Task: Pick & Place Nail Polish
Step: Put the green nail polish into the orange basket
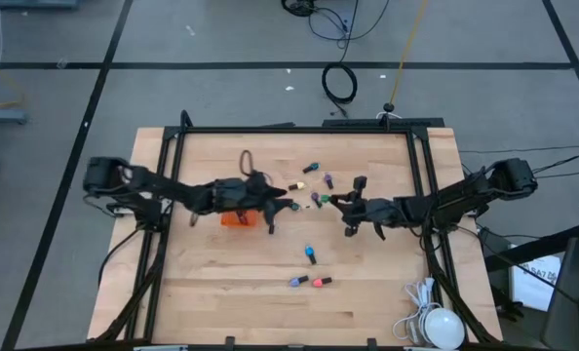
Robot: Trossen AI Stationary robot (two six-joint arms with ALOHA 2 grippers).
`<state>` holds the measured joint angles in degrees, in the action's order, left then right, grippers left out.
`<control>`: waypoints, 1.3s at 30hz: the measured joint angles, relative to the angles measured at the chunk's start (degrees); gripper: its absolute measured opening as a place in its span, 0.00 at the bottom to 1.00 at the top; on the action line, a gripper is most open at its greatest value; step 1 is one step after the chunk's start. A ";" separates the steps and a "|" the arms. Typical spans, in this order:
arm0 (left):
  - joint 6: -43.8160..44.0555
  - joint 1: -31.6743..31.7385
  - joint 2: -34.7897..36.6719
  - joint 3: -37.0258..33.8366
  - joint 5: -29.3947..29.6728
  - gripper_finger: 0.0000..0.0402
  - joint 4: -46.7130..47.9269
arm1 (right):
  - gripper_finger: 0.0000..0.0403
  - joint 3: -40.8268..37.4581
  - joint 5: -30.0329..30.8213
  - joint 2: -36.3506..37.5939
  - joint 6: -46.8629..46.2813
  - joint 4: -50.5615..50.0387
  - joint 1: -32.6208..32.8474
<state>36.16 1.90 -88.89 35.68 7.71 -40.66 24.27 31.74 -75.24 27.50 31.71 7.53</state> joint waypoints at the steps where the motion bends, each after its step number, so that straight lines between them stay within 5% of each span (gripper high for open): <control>1: -0.18 0.03 -2.00 1.81 -0.66 0.58 0.06 | 0.12 0.00 0.22 0.00 0.64 0.30 0.40; 7: -0.02 0.01 -12.14 11.13 -2.17 0.58 0.06 | 0.12 0.05 5.81 0.00 3.89 3.19 2.84; 17: 0.35 -0.30 -20.72 20.27 -2.22 0.58 0.04 | 0.12 0.06 5.68 0.00 4.72 4.13 3.52; 39: -1.33 -0.77 -24.42 25.75 -1.23 0.58 0.70 | 0.12 0.05 4.01 0.00 4.26 4.76 3.52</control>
<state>34.83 1.13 -113.32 61.43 6.48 -39.97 24.32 35.75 -75.24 31.77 36.47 11.05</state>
